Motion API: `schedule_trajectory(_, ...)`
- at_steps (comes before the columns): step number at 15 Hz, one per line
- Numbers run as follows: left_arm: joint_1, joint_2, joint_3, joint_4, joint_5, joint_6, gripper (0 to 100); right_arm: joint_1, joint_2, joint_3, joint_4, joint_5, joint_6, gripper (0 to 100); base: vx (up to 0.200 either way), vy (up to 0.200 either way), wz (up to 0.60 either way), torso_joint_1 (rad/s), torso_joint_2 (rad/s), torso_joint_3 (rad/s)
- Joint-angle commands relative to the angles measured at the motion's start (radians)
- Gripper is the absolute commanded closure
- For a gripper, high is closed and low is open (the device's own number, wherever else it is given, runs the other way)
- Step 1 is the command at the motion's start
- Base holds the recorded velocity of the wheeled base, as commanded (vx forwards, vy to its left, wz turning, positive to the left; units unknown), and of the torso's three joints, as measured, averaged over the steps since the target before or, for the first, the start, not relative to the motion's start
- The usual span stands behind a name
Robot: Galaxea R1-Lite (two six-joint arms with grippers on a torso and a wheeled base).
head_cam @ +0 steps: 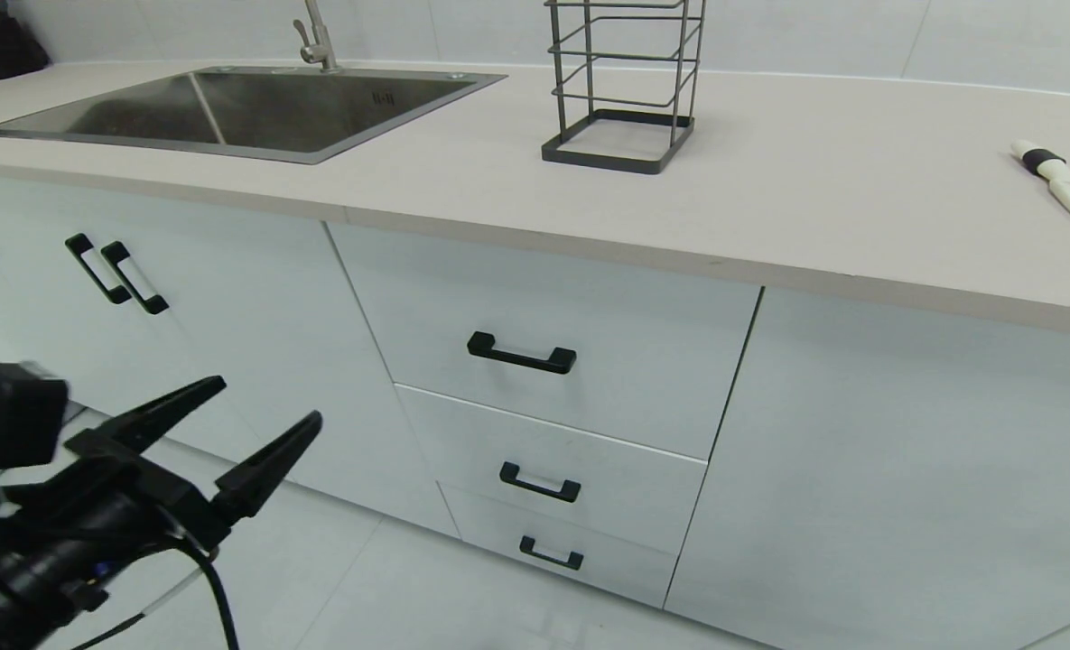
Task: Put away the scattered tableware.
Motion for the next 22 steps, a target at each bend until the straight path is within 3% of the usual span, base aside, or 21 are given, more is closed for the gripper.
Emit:
schedule_trajectory(1, 0.048, -0.261, 0.047, -0.003, 0.004, -0.003, 0, 0.0, 0.001, 0.0, 0.0, 0.0, 0.0, 0, 0.0, 0.0, 0.0, 0.0, 0.0, 0.0)
schedule_trajectory(2, 0.074, -0.326, 0.075, -0.001, 0.002, -0.003, 0, 0.0, 0.001, 0.0, 0.0, 0.0, 0.0, 0, 0.0, 0.0, 0.0, 0.0, 0.0, 0.0)
schedule_trajectory(4, 0.131, -0.544, 0.087, 0.124, 0.002, -0.006, 0, 0.0, 0.001, 0.0, 0.0, 0.002, -0.005, 0, 0.0, 0.0, 0.0, 0.0, 0.0, 0.0)
schedule_trajectory(6, 0.132, -0.74, 0.079, 0.37, 0.004, 0.003, 0, 0.0, 0.001, 0.0, 0.0, 0.002, -0.003, 0, 0.0, 0.0, 0.0, 0.0, 0.0, 0.0)
schedule_trajectory(7, 0.132, -0.886, 0.062, 0.568, 0.004, 0.003, 0, 0.0, 0.001, 0.0, 0.0, 0.0, -0.003, 0, 0.0, 0.0, 0.0, 0.0, 0.0, 0.0)
schedule_trajectory(8, 0.132, -0.969, 0.047, 0.689, 0.004, 0.003, 0, 0.0, 0.001, 0.0, 0.0, -0.001, -0.002, 0, 0.0, 0.0, 0.0, 0.0, 0.0, 0.0)
schedule_trajectory(9, 0.132, -1.113, 0.024, 0.904, 0.001, 0.002, 0, 0.0, 0.001, 0.0, 0.0, -0.001, -0.003, 0, 0.0, 0.0, 0.0, 0.0, 0.0, 0.0)
schedule_trajectory(11, 0.125, -1.308, 0.029, 1.171, -0.005, 0.002, 0, 0.0, 0.001, 0.0, 0.0, -0.001, -0.003, 0, 0.0, 0.0, -0.3, -0.004, 0.0, 0.001)
schedule_trajectory(12, 0.089, -1.355, 0.046, 1.233, -0.001, 0.002, 0, 0.0, 0.001, 0.0, 0.0, -0.001, -0.003, 0, 0.0, 0.0, -0.6, 0.002, 0.0, 0.007)
schedule_trajectory(14, 0.091, -1.355, 0.087, 1.246, 0.027, -0.004, 0, 0.0, 0.001, 0.0, 0.0, -0.001, -0.003, 0, 0.0, 0.0, -0.6, 0.005, 0.0, 0.005)
schedule_trajectory(16, 0.091, -1.355, 0.085, 1.35, 0.091, 0.026, 0, 0.0, 0.001, 0.0, 0.0, -0.001, -0.005, 0, 0.0, 0.0, -0.6, -0.007, 0.0, 0.01)
schedule_trajectory(19, 0.091, -1.355, 0.087, 1.347, 0.243, 0.109, 0, 0.0, 0.001, 0.0, 0.0, -0.001, -0.005, 0, 0.0, 0.0, -0.2, 0.004, 0.0, -0.001)
schedule_trajectory(21, 0.091, -1.355, 0.087, 1.384, 0.288, 0.077, 0, 0.0, 0.001, 0.0, 0.0, 0.0, -0.005, 0, 0.0, 0.0, 0.0, 0.0, 0.0, 0.0)
schedule_trajectory(22, 0.091, -1.355, 0.087, 1.384, 0.286, 0.083, 0, 0.0, 0.001, 0.0, 0.0, 0.0, -0.005, 0, 0.0, 0.0, 0.0, 0.0, 0.0, 0.0)
